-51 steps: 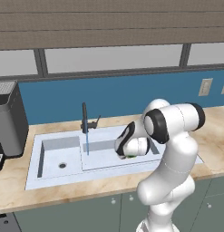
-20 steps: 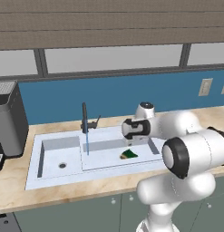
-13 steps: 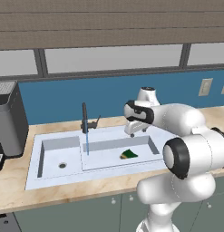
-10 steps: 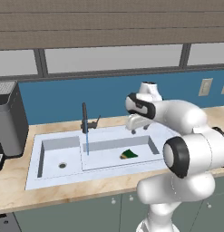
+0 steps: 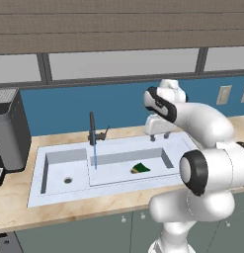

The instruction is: Soak the sponge with water for a few seconds and then drop it inside the sink.

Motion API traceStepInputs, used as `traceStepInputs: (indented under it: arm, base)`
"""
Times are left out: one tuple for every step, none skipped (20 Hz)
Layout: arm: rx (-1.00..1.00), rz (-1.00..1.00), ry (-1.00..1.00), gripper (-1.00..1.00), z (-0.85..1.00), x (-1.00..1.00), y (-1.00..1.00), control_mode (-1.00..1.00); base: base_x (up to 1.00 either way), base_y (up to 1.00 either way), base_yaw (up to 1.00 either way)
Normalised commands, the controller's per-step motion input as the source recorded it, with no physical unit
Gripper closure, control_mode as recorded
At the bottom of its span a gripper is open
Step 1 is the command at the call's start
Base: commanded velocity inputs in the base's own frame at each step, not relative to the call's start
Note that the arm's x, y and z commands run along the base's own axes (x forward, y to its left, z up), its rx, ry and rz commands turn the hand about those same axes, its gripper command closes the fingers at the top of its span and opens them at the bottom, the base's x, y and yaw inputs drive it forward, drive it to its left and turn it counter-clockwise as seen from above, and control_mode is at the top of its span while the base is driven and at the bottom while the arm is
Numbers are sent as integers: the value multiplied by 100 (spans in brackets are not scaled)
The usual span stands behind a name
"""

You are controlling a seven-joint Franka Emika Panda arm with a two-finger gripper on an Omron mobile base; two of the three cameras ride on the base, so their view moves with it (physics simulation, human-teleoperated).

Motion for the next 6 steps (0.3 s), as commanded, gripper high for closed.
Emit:
traceStepInputs:
  arm:
    - [0, 0, -1, -100, 0, -60, -6, -100]
    - [0, 0, -4, -100, 0, -60, -6, -100]
    - [0, 0, -4, -100, 0, -66, -7, -100]
    - [0, 0, -7, -100, 0, -72, -7, -100]
    - [0, 0, -10, -100, 0, -72, -8, -100]
    - [0, 0, -13, -100, 0, -73, -9, -100]
  base:
    - [0, 0, 0]
    - [0, 0, 0]
    - [0, 0, 0]
    - [0, 0, 0]
    - [0, 0, 0]
    - [0, 0, 0]
